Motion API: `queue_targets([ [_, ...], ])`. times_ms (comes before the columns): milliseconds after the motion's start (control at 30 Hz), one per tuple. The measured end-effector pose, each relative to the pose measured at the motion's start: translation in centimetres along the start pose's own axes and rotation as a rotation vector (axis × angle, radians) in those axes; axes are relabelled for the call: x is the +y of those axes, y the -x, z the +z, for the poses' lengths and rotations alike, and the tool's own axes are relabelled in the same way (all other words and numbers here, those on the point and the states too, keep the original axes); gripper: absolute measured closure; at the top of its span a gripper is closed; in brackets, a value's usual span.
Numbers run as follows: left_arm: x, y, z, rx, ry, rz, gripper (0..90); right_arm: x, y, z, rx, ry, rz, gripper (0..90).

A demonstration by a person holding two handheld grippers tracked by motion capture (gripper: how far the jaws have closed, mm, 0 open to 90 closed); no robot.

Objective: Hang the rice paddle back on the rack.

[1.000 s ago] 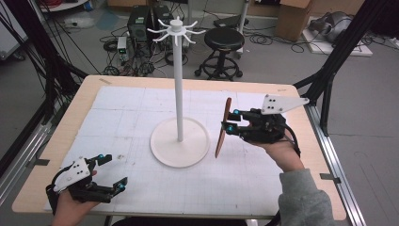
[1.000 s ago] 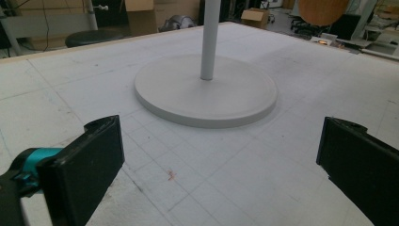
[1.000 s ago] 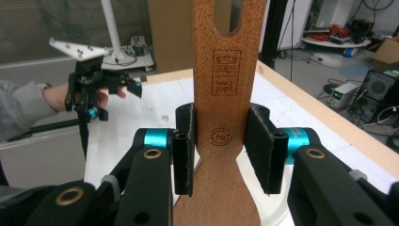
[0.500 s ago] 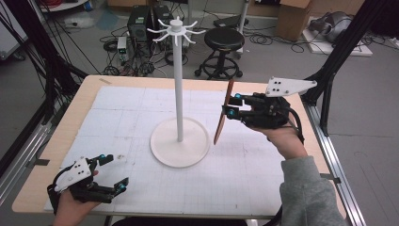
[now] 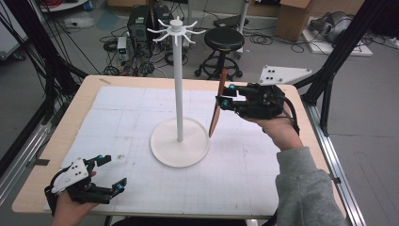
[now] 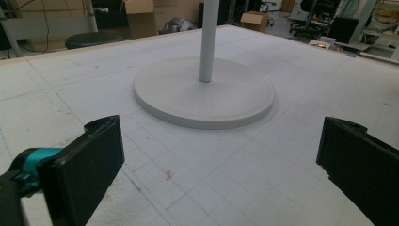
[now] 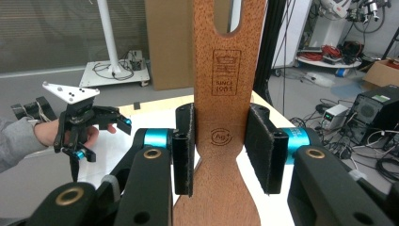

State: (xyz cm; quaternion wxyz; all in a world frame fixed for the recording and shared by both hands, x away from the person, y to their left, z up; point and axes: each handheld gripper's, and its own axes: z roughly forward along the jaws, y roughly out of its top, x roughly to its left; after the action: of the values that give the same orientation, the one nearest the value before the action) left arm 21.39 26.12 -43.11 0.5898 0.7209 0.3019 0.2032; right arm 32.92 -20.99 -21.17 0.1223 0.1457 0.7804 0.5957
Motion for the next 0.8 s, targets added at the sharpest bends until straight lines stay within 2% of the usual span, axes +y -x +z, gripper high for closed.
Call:
queue_targets([
  [333, 0.0, 0.0, -0.4, 0.010, 0.008, -0.003, 1.8, 2.1, 0.1, 1.2, -0.002, -0.006, -0.014, 64.8],
  [467, 0.0, 0.1, -0.4, 0.006, 0.008, -0.005, 1.8, 3.2, 0.2, 2.0, -0.021, -0.018, -0.023, 64.8],
  [567, 0.0, 0.1, -0.5, 0.006, 0.007, -0.004, 1.8, 3.7, 0.5, 2.3, -0.039, -0.010, -0.009, 64.8],
  [800, 0.0, 0.1, -0.6, 0.009, 0.013, -0.004, 1.8, 4.9, 0.8, 2.8, -0.042, 0.005, -0.004, 64.8],
])
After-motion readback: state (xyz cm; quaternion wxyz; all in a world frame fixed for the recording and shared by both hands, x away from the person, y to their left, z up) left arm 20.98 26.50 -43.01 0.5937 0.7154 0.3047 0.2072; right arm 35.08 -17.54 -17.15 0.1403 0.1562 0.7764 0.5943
